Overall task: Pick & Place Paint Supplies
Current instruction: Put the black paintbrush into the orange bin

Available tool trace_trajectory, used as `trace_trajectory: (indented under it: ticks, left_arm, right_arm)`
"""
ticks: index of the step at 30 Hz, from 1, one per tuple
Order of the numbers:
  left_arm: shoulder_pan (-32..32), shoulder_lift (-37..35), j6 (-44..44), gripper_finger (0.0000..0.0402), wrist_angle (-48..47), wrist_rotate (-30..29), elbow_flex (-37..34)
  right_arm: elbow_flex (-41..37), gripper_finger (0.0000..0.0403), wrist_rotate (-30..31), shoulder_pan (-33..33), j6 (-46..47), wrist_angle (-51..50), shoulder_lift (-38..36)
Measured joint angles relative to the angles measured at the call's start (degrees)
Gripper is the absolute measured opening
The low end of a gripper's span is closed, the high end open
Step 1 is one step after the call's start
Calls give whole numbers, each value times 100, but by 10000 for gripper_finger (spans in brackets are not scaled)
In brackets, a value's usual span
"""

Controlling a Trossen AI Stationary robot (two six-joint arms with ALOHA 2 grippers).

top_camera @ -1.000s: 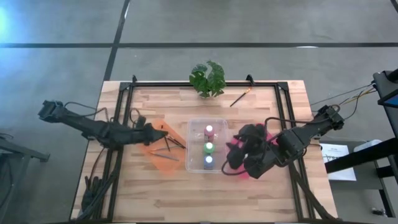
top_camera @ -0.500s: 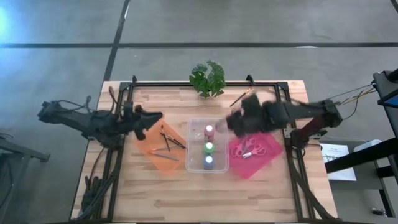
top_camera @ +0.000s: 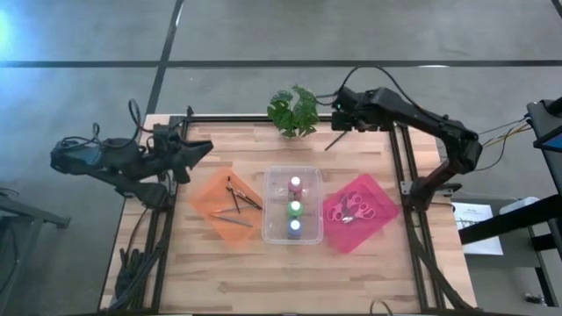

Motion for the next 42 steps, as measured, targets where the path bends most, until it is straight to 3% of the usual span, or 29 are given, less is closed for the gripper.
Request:
trace_trajectory:
  ticks: [4, 10, 16, 25, 34, 42]
  left_arm:
    - [33, 5, 67, 104, -73, -113, -25]
    - [76, 15, 32, 104, -168, -434, -27]
    - [87, 11, -23, 104, -168, -933, -28]
    - [92, 11, -47, 104, -166, -1204, -32]
    - [94, 11, -237, 104, -160, -1245, -34]
    - [96, 11, -544, 104, -160, -1256, -36]
  right_arm:
    - [-582, 202, -726, -571, 14, 1212, 16]
    - [-1131, 202, -805, -1382, 491, 2192, 308]
    - [-1158, 202, -998, -1869, 874, 2885, 820]
    - [-1086, 202, -1226, -1967, 1642, 2975, 1624]
    - [-1088, 202, -1574, -2033, 1817, 2999, 2338]
    - [-1069, 202, -1608, -2103, 1943, 3114, 2536]
